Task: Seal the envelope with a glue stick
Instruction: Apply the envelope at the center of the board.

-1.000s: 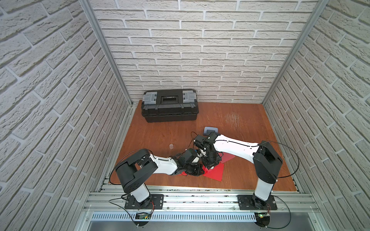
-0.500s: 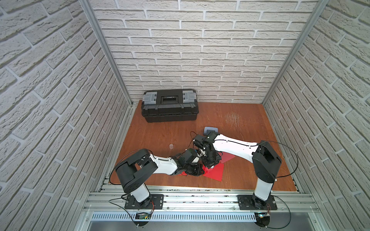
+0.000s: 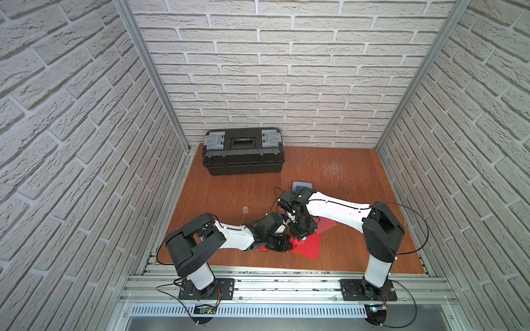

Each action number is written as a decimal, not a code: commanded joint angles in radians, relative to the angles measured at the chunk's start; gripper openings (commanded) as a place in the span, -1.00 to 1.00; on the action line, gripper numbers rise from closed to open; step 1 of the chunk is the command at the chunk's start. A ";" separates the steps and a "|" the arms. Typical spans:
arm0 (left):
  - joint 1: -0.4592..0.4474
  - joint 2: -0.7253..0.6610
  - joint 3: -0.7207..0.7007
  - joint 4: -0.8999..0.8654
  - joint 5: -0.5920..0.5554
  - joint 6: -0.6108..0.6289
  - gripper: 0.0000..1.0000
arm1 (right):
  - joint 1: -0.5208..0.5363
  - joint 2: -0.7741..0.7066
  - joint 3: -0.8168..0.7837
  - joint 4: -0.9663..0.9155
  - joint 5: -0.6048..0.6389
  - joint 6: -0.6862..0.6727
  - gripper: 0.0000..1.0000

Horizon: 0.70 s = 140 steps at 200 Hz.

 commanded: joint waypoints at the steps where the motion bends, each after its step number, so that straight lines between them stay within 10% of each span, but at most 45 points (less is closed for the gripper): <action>1: 0.003 0.039 -0.024 -0.152 -0.042 0.021 -0.97 | 0.004 0.021 0.005 0.012 0.060 -0.001 -0.95; 34: 0.003 0.038 -0.022 -0.156 -0.042 0.022 -0.98 | 0.005 0.071 0.053 -0.128 0.276 0.005 -0.95; 82: 0.003 0.040 -0.019 -0.158 -0.042 0.021 -0.98 | 0.002 -0.010 -0.030 0.132 -0.191 -0.019 -0.95; 140: 0.003 0.038 -0.019 -0.168 -0.043 0.027 -0.98 | 0.004 0.067 0.052 -0.132 0.291 0.002 -0.95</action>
